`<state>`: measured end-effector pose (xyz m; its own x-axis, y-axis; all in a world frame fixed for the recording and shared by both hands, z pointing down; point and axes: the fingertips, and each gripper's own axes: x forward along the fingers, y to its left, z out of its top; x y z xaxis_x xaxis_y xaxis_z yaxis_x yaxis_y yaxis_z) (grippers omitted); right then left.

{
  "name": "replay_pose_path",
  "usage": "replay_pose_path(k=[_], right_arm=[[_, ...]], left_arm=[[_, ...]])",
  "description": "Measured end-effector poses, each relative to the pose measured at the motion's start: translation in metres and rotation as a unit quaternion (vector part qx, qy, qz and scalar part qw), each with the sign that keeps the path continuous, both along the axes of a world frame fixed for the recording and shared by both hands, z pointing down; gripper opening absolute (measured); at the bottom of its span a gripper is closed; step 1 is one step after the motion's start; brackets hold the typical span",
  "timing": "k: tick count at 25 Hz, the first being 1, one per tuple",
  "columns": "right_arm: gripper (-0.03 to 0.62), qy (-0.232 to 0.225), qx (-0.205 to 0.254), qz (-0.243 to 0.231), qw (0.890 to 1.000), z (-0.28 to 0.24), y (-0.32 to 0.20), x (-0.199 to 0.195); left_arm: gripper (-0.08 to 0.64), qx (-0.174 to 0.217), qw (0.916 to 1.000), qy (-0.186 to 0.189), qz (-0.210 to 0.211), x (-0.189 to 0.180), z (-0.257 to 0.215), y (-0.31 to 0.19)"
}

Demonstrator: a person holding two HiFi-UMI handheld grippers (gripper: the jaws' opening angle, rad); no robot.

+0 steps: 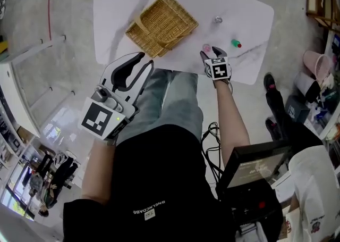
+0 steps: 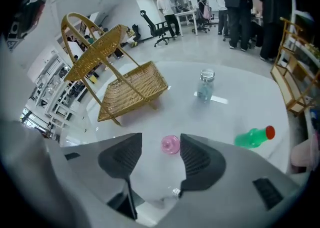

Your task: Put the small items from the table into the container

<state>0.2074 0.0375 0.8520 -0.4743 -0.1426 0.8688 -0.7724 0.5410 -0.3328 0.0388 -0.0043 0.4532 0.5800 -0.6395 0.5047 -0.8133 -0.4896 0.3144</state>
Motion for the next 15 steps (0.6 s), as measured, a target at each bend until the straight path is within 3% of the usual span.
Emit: replay_pose_path(k=[6,15], right_arm=[[0.227,0.018,-0.015,0.021,0.999,0.026,-0.001,0.001],[0.225,0.042,-0.042,0.016,0.998,0.051,-0.002,0.001]], left_arm=[[0.080,-0.010,0.9999,0.003,-0.008,-0.008,0.013,-0.003],[0.080,-0.025,0.9996,0.002,-0.013,-0.014,0.025,-0.004]])
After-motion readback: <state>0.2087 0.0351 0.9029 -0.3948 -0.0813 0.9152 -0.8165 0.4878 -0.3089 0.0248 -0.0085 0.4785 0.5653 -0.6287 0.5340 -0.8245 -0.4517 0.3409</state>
